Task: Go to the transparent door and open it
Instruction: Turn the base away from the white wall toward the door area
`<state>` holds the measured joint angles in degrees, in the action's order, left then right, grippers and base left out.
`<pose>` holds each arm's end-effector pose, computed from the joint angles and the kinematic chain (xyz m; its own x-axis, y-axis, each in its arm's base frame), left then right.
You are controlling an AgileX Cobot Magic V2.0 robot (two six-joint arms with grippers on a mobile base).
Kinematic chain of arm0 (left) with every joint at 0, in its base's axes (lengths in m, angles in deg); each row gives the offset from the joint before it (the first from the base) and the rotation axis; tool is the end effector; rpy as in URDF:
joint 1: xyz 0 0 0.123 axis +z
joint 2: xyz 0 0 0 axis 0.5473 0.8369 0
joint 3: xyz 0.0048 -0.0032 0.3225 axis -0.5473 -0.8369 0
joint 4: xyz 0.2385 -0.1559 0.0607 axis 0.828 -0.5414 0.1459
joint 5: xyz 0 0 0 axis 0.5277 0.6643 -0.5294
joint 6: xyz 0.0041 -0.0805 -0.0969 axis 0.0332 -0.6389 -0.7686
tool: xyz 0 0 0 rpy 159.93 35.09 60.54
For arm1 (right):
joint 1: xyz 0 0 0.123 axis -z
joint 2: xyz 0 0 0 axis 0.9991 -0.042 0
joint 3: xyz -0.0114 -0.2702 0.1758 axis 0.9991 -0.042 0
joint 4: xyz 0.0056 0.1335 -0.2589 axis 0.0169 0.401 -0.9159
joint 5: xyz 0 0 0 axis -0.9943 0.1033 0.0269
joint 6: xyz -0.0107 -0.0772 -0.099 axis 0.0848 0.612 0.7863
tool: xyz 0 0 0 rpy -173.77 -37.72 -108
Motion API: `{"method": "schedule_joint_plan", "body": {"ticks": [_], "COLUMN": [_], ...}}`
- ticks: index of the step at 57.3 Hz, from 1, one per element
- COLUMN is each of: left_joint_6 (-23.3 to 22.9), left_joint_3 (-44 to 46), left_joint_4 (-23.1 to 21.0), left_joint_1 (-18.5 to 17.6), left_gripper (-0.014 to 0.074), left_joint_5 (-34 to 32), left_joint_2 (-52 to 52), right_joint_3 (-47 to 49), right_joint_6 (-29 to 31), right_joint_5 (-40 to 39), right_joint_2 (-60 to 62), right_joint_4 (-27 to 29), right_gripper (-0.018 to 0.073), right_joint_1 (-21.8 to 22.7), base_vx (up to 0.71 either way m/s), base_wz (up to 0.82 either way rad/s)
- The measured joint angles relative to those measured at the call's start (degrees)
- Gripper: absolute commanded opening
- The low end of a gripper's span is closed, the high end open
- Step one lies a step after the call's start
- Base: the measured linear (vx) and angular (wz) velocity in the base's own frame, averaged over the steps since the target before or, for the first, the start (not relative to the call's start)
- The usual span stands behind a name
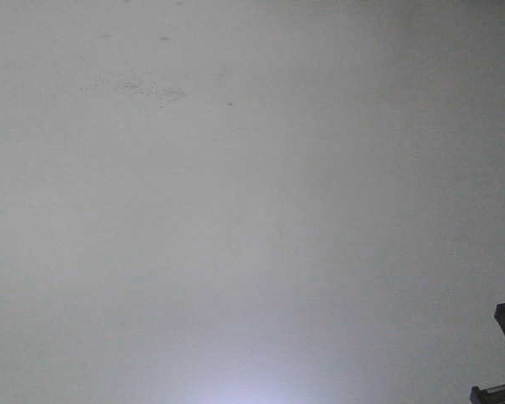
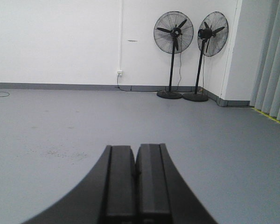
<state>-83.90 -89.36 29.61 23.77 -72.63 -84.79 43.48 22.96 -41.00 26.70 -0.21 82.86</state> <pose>0.0929 -0.0156 0.1993 0.0137 -0.0865 -0.9962 0.1670 0.9825 -0.0830 0.0882 0.0102 0.1598 -0.2691 -0.1807 -0.9460 -0.1482 0.9783 -0.1447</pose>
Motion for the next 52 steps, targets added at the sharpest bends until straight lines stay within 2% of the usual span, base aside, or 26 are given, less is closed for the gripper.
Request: {"method": "schedule_joint_plan", "body": {"ticks": [52], "left_joint_6": [0.0], "left_joint_3": [0.0], "left_joint_4": [0.0], "left_joint_1": [0.0], "left_gripper": [0.0003], "left_joint_5": [0.0], "left_joint_2": [0.0], "right_joint_3": [0.0], "right_joint_6": [0.0], "right_joint_5": [0.2], "right_joint_2": [0.0], "right_joint_4": [0.0], "right_gripper": [-0.0003], "right_joint_1": [0.0], "base_vx": [0.01], "base_wz": [0.01]}}
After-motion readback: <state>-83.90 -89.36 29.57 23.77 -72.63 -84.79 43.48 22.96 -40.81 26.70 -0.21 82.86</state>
